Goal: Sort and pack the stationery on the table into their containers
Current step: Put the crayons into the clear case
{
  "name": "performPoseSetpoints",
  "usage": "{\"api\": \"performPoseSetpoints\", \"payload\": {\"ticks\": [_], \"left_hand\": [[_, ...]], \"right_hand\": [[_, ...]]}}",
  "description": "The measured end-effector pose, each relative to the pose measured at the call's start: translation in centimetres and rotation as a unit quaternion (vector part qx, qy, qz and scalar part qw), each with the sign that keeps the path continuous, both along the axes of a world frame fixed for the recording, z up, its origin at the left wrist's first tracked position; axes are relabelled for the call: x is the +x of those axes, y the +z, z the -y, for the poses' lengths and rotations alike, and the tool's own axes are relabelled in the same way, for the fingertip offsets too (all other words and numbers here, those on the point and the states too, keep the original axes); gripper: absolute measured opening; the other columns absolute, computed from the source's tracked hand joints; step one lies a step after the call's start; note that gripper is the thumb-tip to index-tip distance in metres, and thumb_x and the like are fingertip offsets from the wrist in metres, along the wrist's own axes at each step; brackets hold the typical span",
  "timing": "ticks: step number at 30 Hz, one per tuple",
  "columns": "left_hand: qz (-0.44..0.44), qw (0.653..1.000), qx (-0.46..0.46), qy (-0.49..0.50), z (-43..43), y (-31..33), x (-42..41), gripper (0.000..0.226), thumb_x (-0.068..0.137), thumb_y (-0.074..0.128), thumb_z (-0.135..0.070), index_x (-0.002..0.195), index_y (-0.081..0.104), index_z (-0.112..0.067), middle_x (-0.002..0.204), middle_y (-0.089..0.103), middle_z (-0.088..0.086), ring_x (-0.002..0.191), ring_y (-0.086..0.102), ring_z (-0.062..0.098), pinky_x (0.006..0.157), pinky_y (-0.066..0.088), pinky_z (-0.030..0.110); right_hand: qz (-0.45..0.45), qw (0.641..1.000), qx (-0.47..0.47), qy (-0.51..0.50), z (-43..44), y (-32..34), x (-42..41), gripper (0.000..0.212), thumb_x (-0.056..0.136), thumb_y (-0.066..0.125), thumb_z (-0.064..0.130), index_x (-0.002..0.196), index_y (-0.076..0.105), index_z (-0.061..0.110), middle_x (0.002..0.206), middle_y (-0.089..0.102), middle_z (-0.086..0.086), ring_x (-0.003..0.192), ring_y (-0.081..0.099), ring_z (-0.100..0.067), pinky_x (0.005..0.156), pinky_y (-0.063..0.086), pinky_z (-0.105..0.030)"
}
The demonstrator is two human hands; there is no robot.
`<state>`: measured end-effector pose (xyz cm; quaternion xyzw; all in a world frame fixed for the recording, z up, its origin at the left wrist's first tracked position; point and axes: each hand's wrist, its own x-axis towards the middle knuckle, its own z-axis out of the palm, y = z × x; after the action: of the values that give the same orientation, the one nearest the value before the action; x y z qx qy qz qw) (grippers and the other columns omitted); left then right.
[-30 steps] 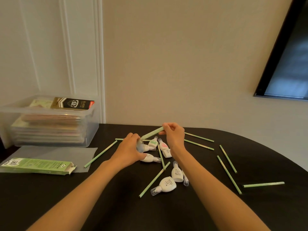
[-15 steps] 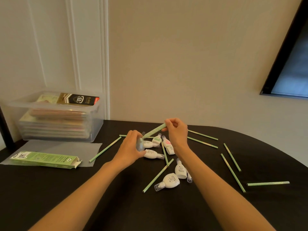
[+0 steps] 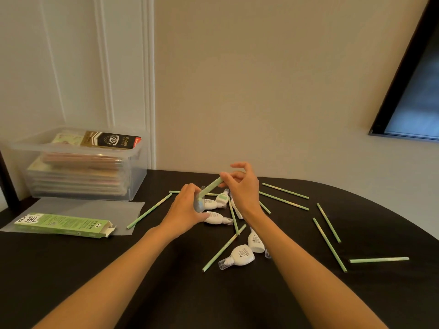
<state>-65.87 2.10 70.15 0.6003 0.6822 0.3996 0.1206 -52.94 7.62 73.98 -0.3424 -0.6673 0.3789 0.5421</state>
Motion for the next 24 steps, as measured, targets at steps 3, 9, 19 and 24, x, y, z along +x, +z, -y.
{"api": "performPoseSetpoints", "payload": {"ticks": [3,9,19,24], "left_hand": [[0.032,0.999,-0.014,-0.014,0.2,-0.3,0.1,0.053,0.076,0.075,-0.015,0.11,0.036,-0.022,0.114,0.045,-0.002,0.099,0.047,0.011,0.079,0.041,0.02],[0.094,0.994,-0.044,-0.046,0.5,-0.8,-0.5,0.067,0.076,0.076,-0.015,0.125,0.03,-0.018,0.129,0.046,0.004,0.112,0.047,0.014,0.089,0.043,0.025],[0.243,0.965,-0.091,-0.043,1.1,-0.7,-2.9,0.056,0.074,0.074,-0.003,0.117,0.042,-0.019,0.128,0.05,0.004,0.122,0.046,0.023,0.098,0.041,0.038],[0.229,0.964,-0.131,-0.005,1.1,-1.4,-4.3,0.051,0.074,0.076,-0.013,0.119,0.051,-0.015,0.117,0.055,0.005,0.111,0.052,0.022,0.092,0.045,0.037]], "right_hand": [[0.06,0.997,0.039,-0.011,0.5,-0.3,-0.9,0.02,0.085,0.066,0.014,0.097,0.05,0.013,0.08,0.063,-0.001,0.063,0.063,-0.004,0.065,0.053,-0.013],[0.112,0.989,0.097,-0.003,0.9,-1.1,-1.6,0.003,0.09,0.059,0.012,0.091,0.061,0.01,0.083,0.065,-0.004,0.076,0.065,-0.017,0.071,0.053,-0.022],[0.192,0.974,0.114,0.044,0.9,-1.5,-2.1,0.018,0.087,0.051,0.003,0.089,0.069,0.003,0.094,0.066,-0.01,0.085,0.06,-0.02,0.075,0.048,-0.031],[0.281,0.942,0.175,0.052,0.8,-1.9,-2.8,0.02,0.087,0.051,0.005,0.095,0.069,0.003,0.099,0.06,-0.007,0.083,0.051,-0.01,0.07,0.04,-0.021]]}}
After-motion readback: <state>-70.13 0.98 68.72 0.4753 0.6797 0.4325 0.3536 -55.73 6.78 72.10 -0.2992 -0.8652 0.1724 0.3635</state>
